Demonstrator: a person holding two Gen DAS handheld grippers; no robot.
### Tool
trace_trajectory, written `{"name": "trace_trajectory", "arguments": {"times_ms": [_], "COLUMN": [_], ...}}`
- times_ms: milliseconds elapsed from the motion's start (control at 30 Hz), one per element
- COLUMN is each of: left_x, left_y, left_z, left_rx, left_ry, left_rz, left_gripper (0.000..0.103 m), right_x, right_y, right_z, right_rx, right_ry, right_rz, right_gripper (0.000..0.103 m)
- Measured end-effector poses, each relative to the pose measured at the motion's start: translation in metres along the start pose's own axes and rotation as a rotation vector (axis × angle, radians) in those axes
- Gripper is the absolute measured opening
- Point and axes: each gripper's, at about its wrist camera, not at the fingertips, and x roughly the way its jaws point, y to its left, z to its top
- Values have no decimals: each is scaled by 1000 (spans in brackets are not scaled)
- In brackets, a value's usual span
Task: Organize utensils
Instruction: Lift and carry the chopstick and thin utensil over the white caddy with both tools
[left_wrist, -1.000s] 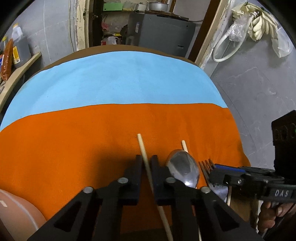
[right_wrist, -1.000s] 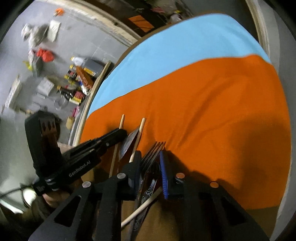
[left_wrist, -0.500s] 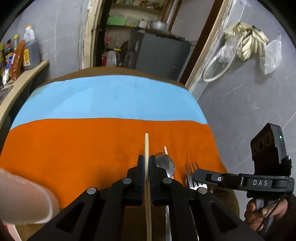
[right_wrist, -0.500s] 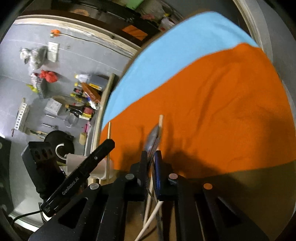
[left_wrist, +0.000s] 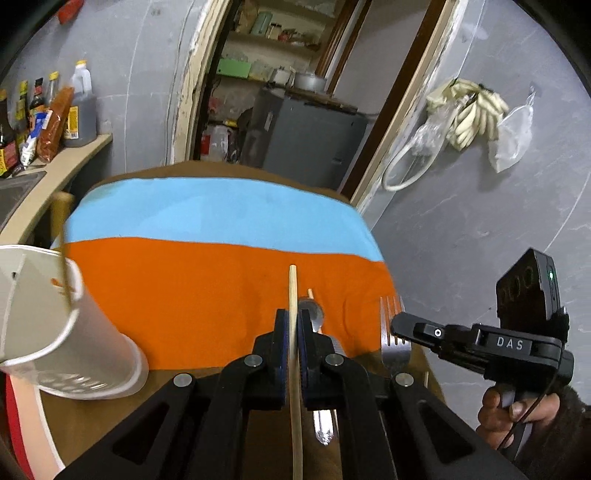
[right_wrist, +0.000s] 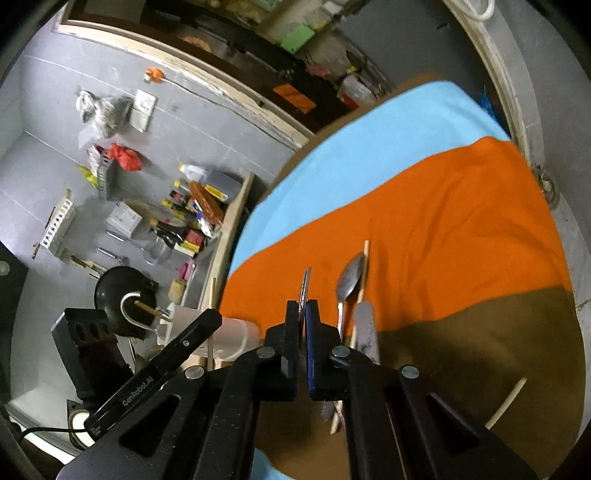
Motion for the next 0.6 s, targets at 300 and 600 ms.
{"name": "trace_trajectory", "arguments": {"times_ms": [300,600], "left_x": [-60,-115], "left_y": [15,54], "left_z": [5,17], "left_rx": [-3,-8], "left_ry": [-99,-187], "left_rz": [-49,-49], "left_gripper": [5,5], "right_x": [-40,-55], "right_y": [41,108], "right_z": [-24,-26], "right_rx": [-70,-199], "right_ry": [-160,-286], "right_rz": [4,-49], "right_gripper": [2,2]}}
